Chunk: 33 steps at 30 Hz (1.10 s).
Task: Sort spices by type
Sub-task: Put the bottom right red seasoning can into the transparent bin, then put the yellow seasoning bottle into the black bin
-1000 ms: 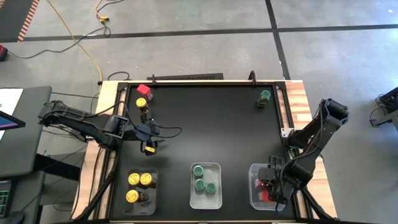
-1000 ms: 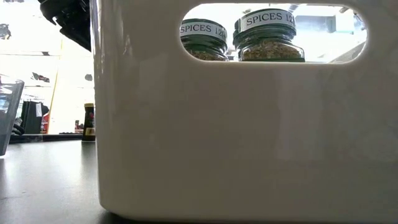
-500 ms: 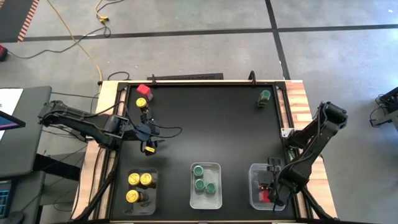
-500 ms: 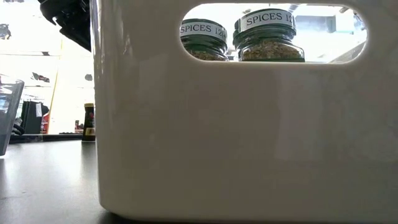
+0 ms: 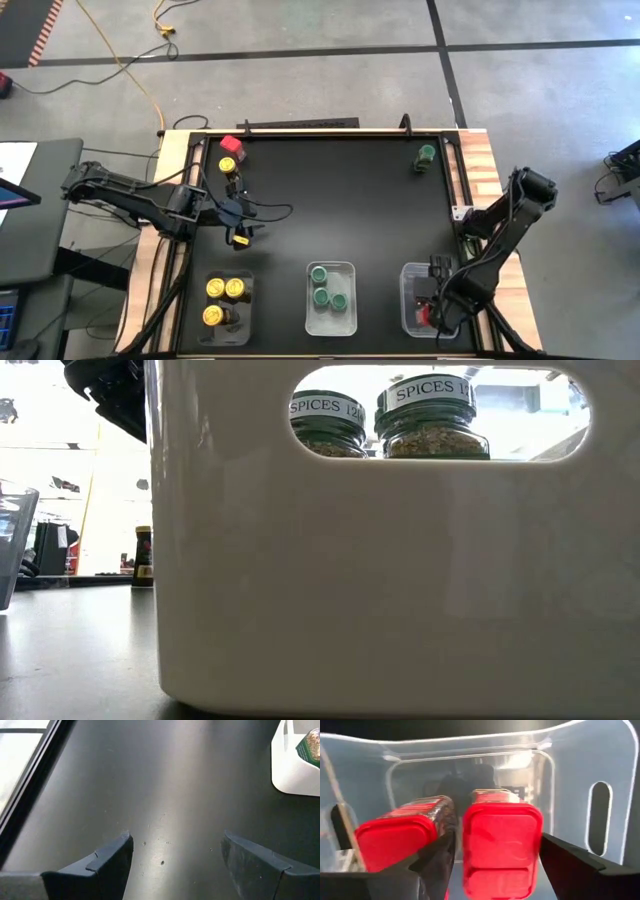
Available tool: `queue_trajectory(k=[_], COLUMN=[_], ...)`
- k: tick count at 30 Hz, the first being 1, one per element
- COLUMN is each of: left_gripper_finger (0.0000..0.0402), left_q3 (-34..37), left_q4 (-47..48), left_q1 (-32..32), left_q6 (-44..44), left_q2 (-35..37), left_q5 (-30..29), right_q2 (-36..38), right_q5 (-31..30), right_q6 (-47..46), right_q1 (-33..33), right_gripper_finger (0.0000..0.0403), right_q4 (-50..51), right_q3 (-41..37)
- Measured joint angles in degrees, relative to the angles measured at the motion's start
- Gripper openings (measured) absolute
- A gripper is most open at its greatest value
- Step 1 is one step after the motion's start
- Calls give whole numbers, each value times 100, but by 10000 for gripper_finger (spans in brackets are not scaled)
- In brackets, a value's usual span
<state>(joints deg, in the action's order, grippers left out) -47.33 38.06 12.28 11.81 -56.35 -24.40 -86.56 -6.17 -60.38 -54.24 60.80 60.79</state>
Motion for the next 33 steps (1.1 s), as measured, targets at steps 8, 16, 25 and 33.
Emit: queue_trajectory(k=[8,16,25,33], left_gripper_finger=[285,285,285,285], left_q3=[0,0,0,0], left_q4=[2,2,0,-4], left_q1=[-1,-1,-1,-1], left_q6=[0,0,4,651], left_q2=[0,1,0,2], left_q5=[0,0,0,2], right_q2=[2,4,66,612], right_q5=[-16,183,136,-1445], right_q6=[192,498,229,-2507], right_q1=[0,-6,-155,-1020], right_gripper_finger=[296,296,296,282], right_q4=[492,723,1274,2495], right_q3=[296,499,757,827])
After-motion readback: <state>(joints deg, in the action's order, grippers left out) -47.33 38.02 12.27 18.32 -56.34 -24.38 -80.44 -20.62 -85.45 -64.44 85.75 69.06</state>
